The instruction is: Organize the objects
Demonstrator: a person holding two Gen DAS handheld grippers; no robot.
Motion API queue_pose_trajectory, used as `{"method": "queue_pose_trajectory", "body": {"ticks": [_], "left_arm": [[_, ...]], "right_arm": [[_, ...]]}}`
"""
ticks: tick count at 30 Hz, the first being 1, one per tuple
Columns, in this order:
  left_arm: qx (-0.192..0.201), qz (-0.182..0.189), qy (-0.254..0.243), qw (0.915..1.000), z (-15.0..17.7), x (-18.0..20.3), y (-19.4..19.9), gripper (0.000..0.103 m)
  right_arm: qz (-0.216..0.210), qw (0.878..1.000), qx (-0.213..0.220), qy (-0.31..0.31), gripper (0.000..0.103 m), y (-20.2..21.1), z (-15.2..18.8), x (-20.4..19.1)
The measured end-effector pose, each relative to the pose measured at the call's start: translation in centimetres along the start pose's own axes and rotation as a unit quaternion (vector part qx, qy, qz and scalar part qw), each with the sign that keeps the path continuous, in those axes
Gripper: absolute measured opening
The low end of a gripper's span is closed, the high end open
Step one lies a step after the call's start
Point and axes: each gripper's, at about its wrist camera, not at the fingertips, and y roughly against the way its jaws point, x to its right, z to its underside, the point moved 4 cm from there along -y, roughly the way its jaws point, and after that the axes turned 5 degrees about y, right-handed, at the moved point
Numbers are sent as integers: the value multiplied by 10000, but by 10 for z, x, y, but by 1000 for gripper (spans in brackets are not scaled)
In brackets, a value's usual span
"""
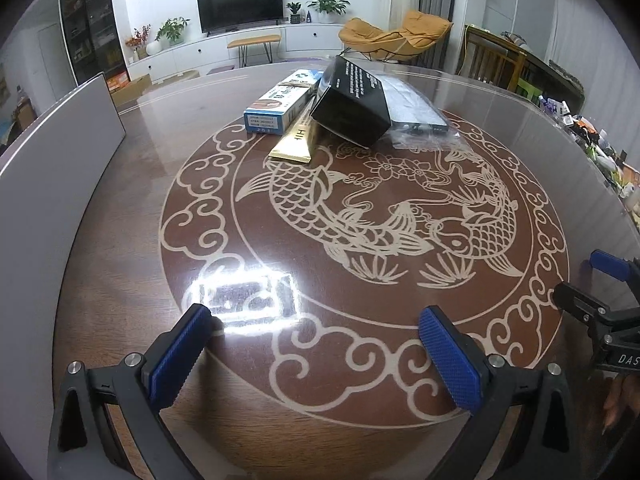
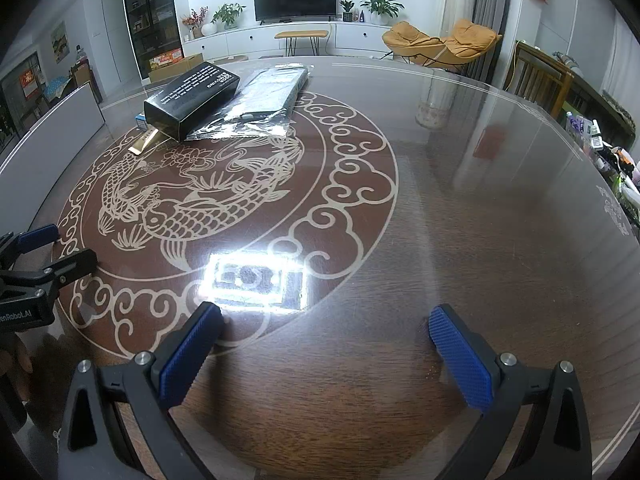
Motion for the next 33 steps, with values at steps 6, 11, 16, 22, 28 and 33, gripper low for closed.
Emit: {"method": "queue_pose_trajectory", "body": {"ticks": [6,11,16,22,28,33], "left_arm": [[-5,10,-81,10000,0,-3,1,103],[12,-137,231,9996,0,-33,4,103],[14,-210,277,9994,1,-35,3,103],[13,-209,277,9994,1,-36,3,103],[13,-208,276,9994,1,-36,3,103],[11,-207,274,9994,1,-36,3,103]], "right_arm": [[-3,10000,0,-3,103,1,1,1],[-8,10000,-1,-8,103,-2,-1,1],[-222,9991,-256,245,103,-12,-13,3],[-473,9987,142,-157,103,-30,-103,9],[-458,9987,-196,71,103,-87,-173,-23],[-403,9967,-464,538,98,-123,-188,-53]]}}
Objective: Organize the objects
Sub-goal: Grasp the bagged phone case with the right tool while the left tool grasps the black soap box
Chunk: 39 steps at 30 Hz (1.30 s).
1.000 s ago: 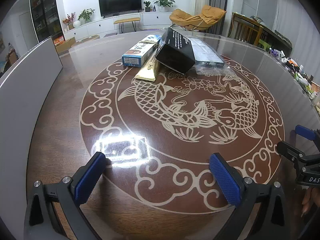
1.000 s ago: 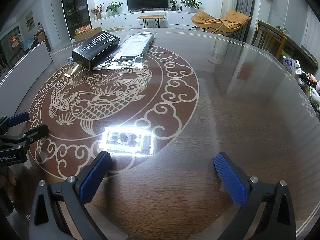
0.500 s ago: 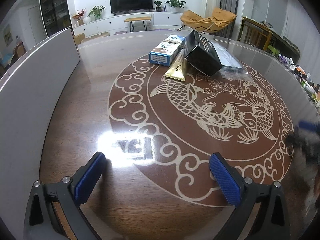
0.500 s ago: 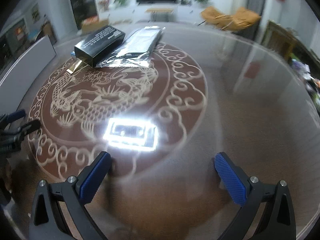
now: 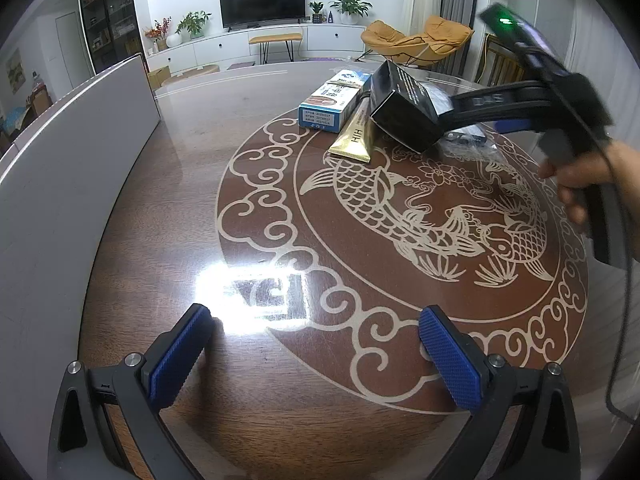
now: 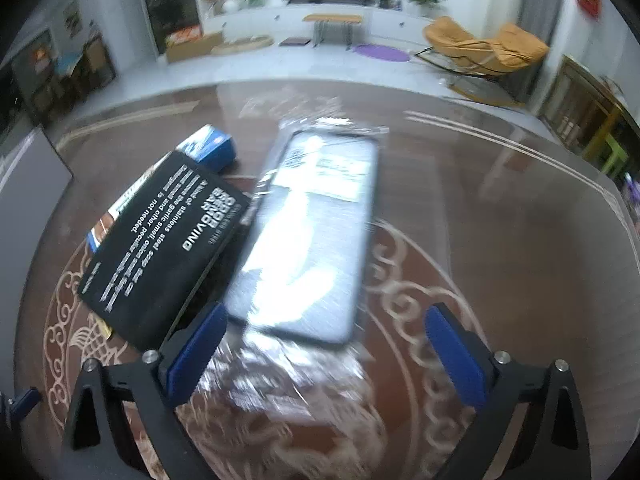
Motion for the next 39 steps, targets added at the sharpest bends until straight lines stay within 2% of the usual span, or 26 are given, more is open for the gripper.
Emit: {"method": "queue_pose_trajectory", "body": {"ticks": [2,3,5,10,13,19,23,26,28,30,32,35,39], "left_arm": [[-1,0,-1,10000,0,0,0,103],[-1,0,-1,10000,0,0,0,103],[-1,1,-2,10000,0,0,0,103],[0,1,-1,10000,0,0,0,103],[0,2,-1,10000,0,0,0,103],[2,2,-1,10000,0,0,-1,103],[2,2,-1,10000,0,0,-1,103],[2,3,0,10000,0,0,-1,103],[-11,-4,-26,10000,0,0,-1,103],[-279,122,-242,9992,-5,4,-6,103],[-461,283,-465,9975,-17,11,-11,103],[-232,306,-971,9945,-53,30,-12,103],[-282,129,-1676,9854,-99,61,-34,103]], "right_arm": [[-78,10000,-2,44,98,-8,-4,-5],[-90,9999,10,54,88,-10,-4,-7],[-34,9998,179,-48,79,-8,-5,-6],[-6,9994,291,-190,79,2,18,2],[61,9993,329,-188,79,23,55,14],[208,9985,441,-235,79,82,153,22],[538,9958,686,-278,81,112,203,19],[592,9960,600,-290,98,116,211,14],[570,9963,586,-265,98,114,209,17],[591,9963,532,-334,103,109,206,22],[440,9967,484,-484,103,105,204,28],[415,9963,465,-587,103,102,204,30],[435,9963,469,-580,103,102,205,29]]}}
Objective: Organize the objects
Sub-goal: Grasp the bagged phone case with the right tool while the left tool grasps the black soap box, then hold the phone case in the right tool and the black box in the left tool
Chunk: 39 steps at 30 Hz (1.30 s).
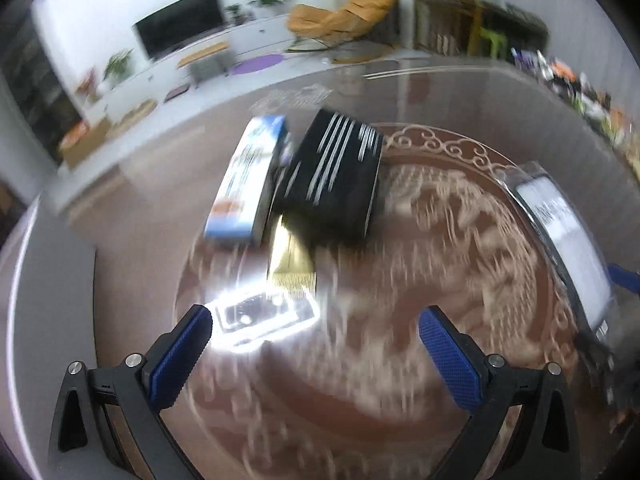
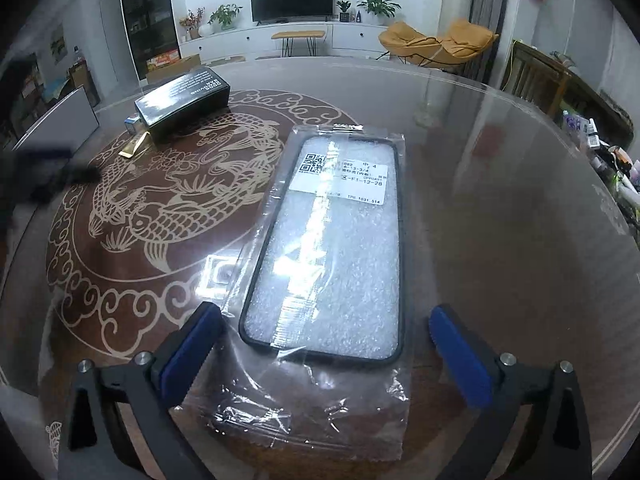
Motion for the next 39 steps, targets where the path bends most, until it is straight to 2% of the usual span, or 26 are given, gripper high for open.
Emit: {"method": "queue_pose_trajectory", "body": {"ticks": [4,7,8,10,14,18,22,25,27,28,29,30,32,39], "left_arm": [[-9,-196,-359,9992,-42,16,-23,103],[-130,-350,-465,9982,-60,22,-43,103],[-109,-309,-446,9985,-63,23,-47,92],[-98,-224,-225,9994,-66,19,-52,62],[-29,-19,238,9997,-60,16,-50,60],[-104,235,876,9958,-13,15,-21,60],[-169,220,1180,9926,71,19,18,59],[-130,234,1500,9883,125,18,40,60],[-28,127,1639,9864,146,18,49,72],[15,66,1694,9855,153,16,49,86],[65,19,1719,9851,157,16,47,93],[117,-61,1681,9857,158,16,46,94],[177,-191,1607,9867,158,15,45,102],[291,-185,1714,9846,143,4,38,103]], "right_arm": [[-2,10000,-1,-2,103,0,0,0],[-8,10000,-2,-8,103,1,1,0],[-10,10000,-3,-9,103,1,0,0],[-9,10000,-3,-9,103,1,0,0],[-9,10000,-3,-10,103,1,0,0],[-9,10000,-3,-9,103,1,0,0],[-9,10000,-3,-10,103,1,0,0],[-9,10000,-3,-11,103,0,0,0],[-8,10000,-4,-11,103,0,0,0],[-8,10000,-4,-10,103,0,0,-1],[-8,10000,-3,-11,103,0,0,0],[-8,10000,-3,-11,103,0,0,0],[-8,10000,-3,-11,103,1,0,0],[-8,10000,-3,-11,103,1,0,0]]}}
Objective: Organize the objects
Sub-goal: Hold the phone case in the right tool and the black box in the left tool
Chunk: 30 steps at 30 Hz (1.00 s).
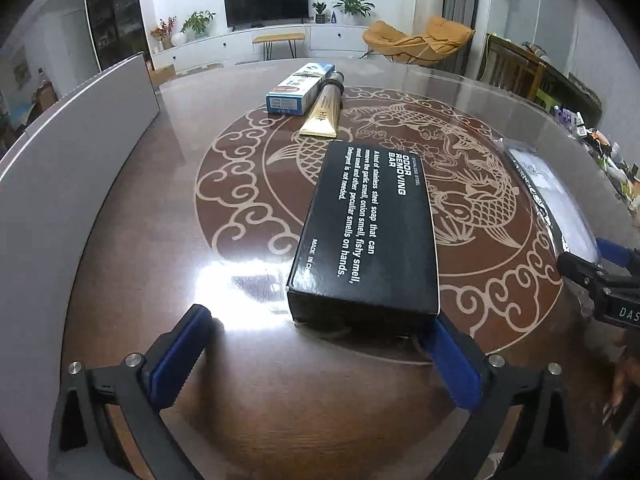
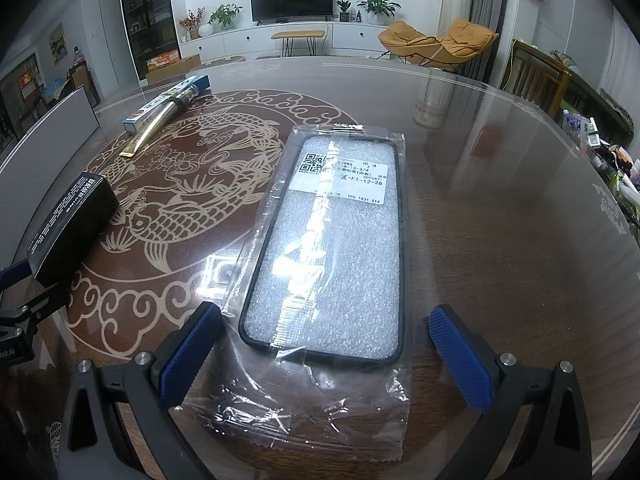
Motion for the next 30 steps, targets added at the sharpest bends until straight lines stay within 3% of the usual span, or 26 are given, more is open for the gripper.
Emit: {"method": "queue_pose_trajectory", "body": {"ticks": [30], "left_arm": [[0,7,-4,10000,-1,0,-1,103]], "right_arm": [[0,10000,0,-4,103,0,0,0]]}}
